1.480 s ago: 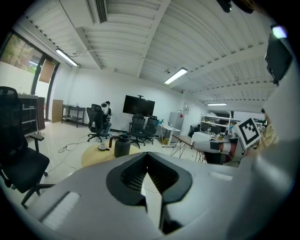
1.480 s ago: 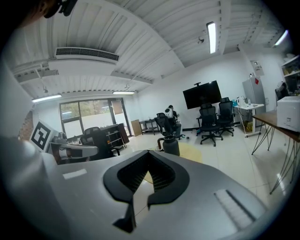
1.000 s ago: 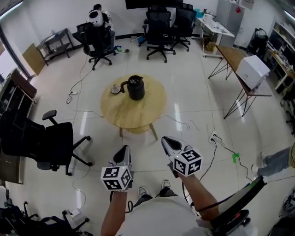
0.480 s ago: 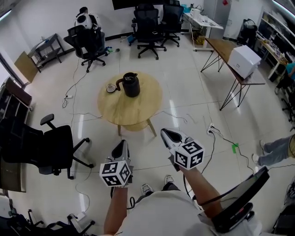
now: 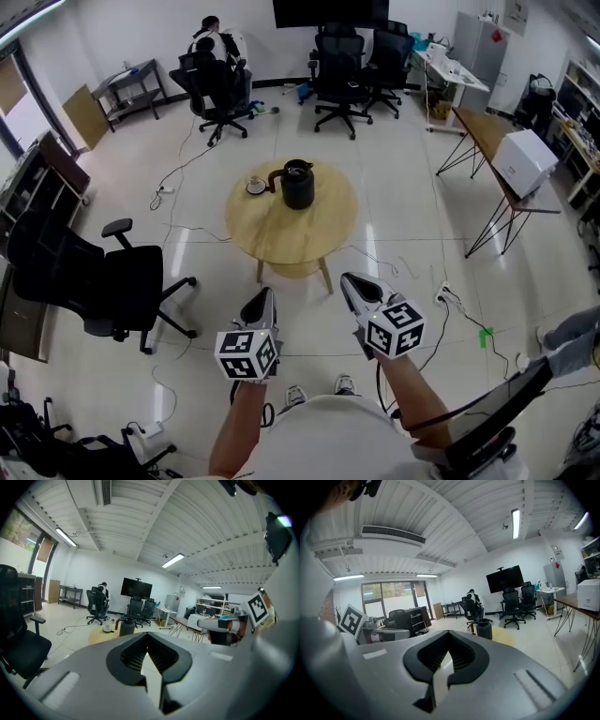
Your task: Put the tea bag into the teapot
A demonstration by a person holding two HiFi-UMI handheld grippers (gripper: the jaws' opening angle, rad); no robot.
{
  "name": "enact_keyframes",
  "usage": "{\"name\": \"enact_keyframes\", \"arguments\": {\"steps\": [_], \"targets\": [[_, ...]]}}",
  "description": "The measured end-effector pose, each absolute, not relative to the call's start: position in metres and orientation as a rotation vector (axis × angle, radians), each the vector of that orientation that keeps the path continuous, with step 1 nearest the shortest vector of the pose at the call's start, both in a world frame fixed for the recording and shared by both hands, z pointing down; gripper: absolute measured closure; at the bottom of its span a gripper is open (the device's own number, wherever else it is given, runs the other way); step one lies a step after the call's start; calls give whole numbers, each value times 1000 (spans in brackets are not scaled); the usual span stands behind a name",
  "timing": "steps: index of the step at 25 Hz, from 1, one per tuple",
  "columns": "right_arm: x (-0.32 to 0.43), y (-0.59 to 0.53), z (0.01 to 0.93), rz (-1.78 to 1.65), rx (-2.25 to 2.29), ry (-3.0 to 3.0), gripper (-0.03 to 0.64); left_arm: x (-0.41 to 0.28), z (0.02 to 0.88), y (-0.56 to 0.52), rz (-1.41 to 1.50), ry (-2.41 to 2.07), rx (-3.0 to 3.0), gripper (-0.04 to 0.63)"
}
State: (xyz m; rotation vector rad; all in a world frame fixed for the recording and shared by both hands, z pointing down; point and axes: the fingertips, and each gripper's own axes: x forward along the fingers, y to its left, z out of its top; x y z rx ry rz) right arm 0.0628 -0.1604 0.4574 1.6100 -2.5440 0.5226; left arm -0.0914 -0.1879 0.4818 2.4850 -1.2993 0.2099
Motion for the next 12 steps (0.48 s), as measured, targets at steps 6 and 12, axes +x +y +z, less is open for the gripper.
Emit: {"name": "enact_keyframes", "arguments": {"steps": [6,12], "targets": [[62,-164,460,512,1588,-2553,617,-91,488,-190,207,-1309,2471,583],[72,-166,458,506,1587,-2551,617,-84,485,-193,205,-1314,2473,583]]}}
